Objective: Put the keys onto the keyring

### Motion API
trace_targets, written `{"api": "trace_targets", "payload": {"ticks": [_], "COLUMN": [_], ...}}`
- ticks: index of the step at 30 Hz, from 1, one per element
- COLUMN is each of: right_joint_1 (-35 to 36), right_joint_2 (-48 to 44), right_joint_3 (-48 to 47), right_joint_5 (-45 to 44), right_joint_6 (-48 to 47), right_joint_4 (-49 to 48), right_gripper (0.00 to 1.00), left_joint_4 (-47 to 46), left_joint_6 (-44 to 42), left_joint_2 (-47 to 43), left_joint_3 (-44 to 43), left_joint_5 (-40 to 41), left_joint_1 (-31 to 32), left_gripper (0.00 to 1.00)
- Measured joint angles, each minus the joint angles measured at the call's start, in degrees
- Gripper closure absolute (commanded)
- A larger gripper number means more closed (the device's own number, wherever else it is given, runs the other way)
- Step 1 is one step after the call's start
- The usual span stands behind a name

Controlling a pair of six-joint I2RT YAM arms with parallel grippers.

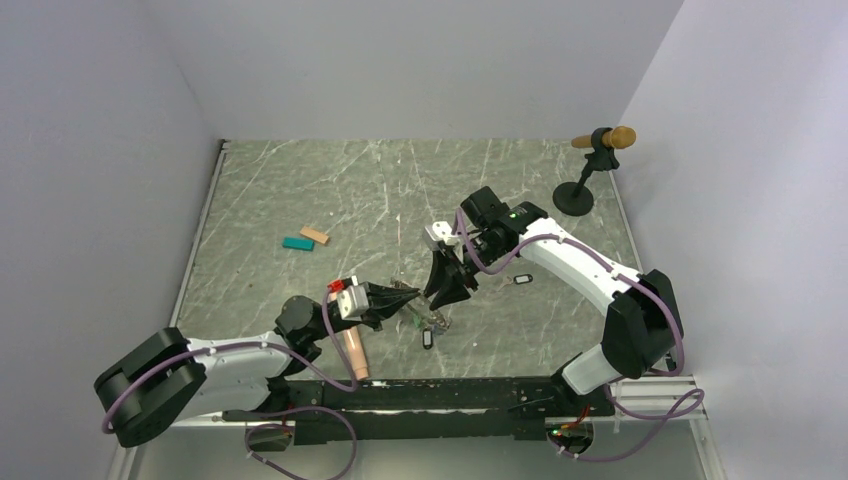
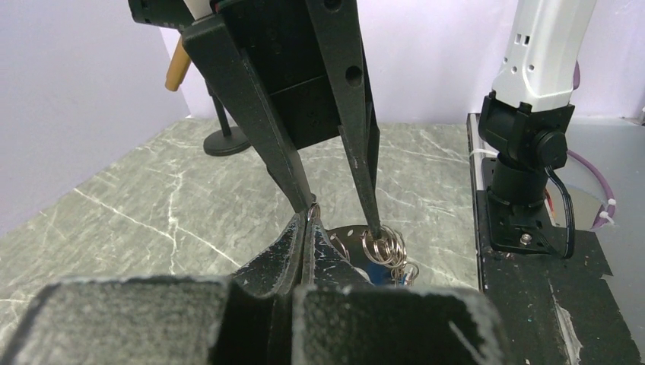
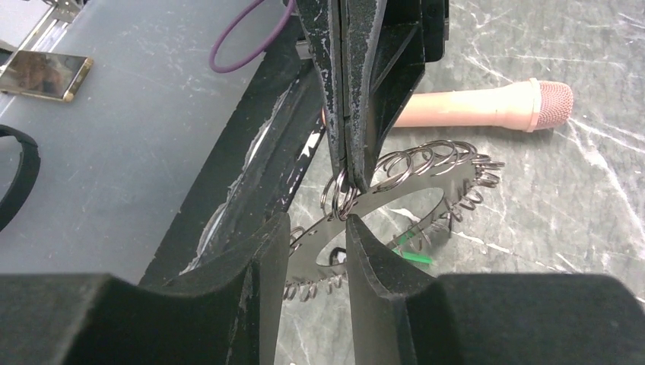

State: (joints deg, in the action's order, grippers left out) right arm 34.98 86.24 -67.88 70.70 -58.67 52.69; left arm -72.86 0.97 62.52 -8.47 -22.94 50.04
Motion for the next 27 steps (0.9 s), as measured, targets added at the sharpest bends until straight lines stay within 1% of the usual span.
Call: {"api": "trace_targets", "payload": {"ticks": [3, 5, 9, 10, 22, 27], "right_joint_1": [0.00, 0.00, -0.02, -0.02, -0.11, -0.11], "right_joint_2": [0.00, 0.00, 0.00, 0.00, 0.00, 0.00], "right_joint_3": [0.00, 0.00, 0.00, 0.00, -0.02, -0.04], "right_joint_5": [-0.33, -0.42, -1.16, -1.29, -1.77, -1.73], "right_joint_6": [0.87, 1.57, 2.71, 2.91, 4.55, 4.94], "right_joint_4": [-0.50, -1.09, -1.84, -2.01, -3.30, -3.30], "right_gripper": [0.65, 0.68, 0.82, 0.84, 0.83, 0.76], "left_joint_4": [-0.76, -1.18, -2.27, -2.51, -2.69, -2.16], "left_joint_6": [1.16, 1.75, 2.99, 3.19, 3.37, 3.37], "left_joint_2": [1.22, 1.95, 3.10, 3.28, 3.30, 2.91], "left_joint_3": [0.00, -0.02, 0.00, 0.00, 0.00, 0.00], "left_joint_5": [-0.22, -0.24, -0.22, -0.26, -0.22, 0.04], "left_joint_1": [0.00, 0.00, 0.02, 0.04, 0.33, 0.33], "left_gripper": [1.00, 1.00, 1.00, 1.00, 1.00, 1.00]}}
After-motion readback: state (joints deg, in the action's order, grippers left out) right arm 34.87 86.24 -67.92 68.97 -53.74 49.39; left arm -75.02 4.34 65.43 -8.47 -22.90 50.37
